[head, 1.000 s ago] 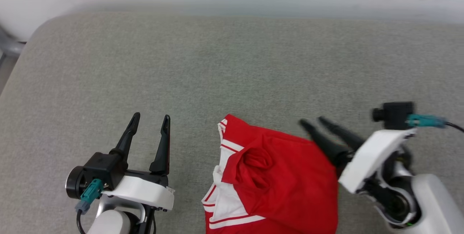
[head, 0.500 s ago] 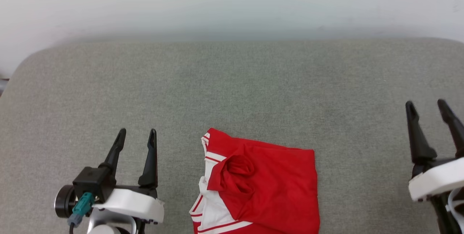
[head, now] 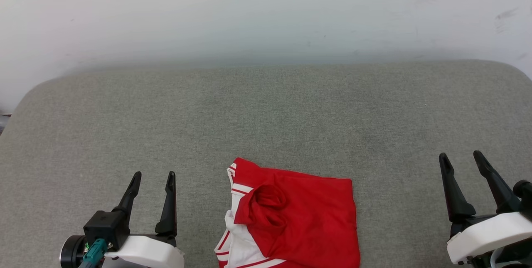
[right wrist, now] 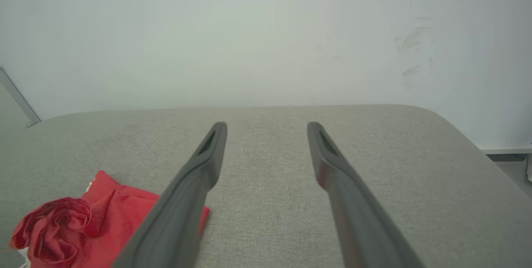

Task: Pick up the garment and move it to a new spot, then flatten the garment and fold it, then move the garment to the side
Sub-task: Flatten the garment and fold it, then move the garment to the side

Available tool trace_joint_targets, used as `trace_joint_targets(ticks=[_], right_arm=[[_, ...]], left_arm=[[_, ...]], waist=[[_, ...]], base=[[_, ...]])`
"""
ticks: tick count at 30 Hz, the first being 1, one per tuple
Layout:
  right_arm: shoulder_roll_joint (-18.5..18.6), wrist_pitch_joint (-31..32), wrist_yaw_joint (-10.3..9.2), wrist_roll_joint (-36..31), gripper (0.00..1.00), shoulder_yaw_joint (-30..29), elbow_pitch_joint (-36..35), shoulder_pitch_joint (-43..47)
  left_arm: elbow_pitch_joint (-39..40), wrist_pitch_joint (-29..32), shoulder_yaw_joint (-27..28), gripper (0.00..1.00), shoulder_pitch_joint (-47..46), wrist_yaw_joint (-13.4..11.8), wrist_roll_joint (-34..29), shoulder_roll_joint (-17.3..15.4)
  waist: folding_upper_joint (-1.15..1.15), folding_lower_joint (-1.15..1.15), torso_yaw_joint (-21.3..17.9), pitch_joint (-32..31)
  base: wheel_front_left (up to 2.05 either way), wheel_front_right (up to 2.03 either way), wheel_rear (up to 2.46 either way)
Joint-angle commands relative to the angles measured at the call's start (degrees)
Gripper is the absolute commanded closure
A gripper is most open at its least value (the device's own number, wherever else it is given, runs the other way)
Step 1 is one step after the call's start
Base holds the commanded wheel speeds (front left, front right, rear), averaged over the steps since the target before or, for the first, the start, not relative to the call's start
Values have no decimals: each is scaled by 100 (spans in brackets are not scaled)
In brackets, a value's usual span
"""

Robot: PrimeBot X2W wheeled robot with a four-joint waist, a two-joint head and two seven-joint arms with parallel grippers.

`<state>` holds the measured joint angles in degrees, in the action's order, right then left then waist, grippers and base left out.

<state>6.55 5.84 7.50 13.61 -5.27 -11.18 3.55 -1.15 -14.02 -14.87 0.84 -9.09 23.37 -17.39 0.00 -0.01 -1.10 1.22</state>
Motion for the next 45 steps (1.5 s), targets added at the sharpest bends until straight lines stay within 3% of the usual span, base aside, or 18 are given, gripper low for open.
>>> trace_joint_targets(ticks=[1, 13, 22, 26, 34, 42, 43, 44, 45], right_arm=[[-24, 7, -3, -7, 0, 3, -49, 39], [27, 380, -3, 219, 0, -292, 68, 64], [517, 2166, -3, 1723, 0, -252, 732, 237], [561, 2884, -3, 2305, 0, -62, 861, 235], [406, 3382, -4, 3163, 0, 442, 1365, -192], [303, 3935, -15, 3463, 0, 773, 1985, -285], [309, 3939, -15, 3467, 61, 790, 2003, -308], [306, 3940, -15, 3475, 90, 816, 2008, -336], [310, 3928, -15, 3477, 100, 849, 1983, -381]], left_arm=[[23, 12, -1, 0, 34, -3, 6, -20], [79, -44, -11, 0, -168, -17, -37, 11], [160, -105, -84, 0, -485, 41, -214, 203], [112, -118, -75, 0, -670, 122, -242, 312], [43, -125, 63, 0, -967, 327, -358, 534], [-19, -127, 250, 0, -993, 452, -502, 702], [-31, -127, 277, 0, -991, 470, -529, 728], [-38, -127, 303, 0, -984, 492, -539, 749], [-44, -127, 336, 0, -973, 505, -560, 759]], waist=[[0, 1, 12, -1], [0, 1, 178, 150], [0, 1, 575, 658], [0, 1, 795, 920], [0, 1, 1135, 1371], [0, 1, 1269, 1487], [0, 1, 1275, 1486], [0, 1, 1274, 1480], [0, 1, 1264, 1462]], base=[[0, 0, 0], [0, 0, 0], [0, 0, 0], [0, 0, 0], [0, 0, 0], [0, 0, 0], [0, 0, 0], [0, 0, 0], [0, 0, 0]])
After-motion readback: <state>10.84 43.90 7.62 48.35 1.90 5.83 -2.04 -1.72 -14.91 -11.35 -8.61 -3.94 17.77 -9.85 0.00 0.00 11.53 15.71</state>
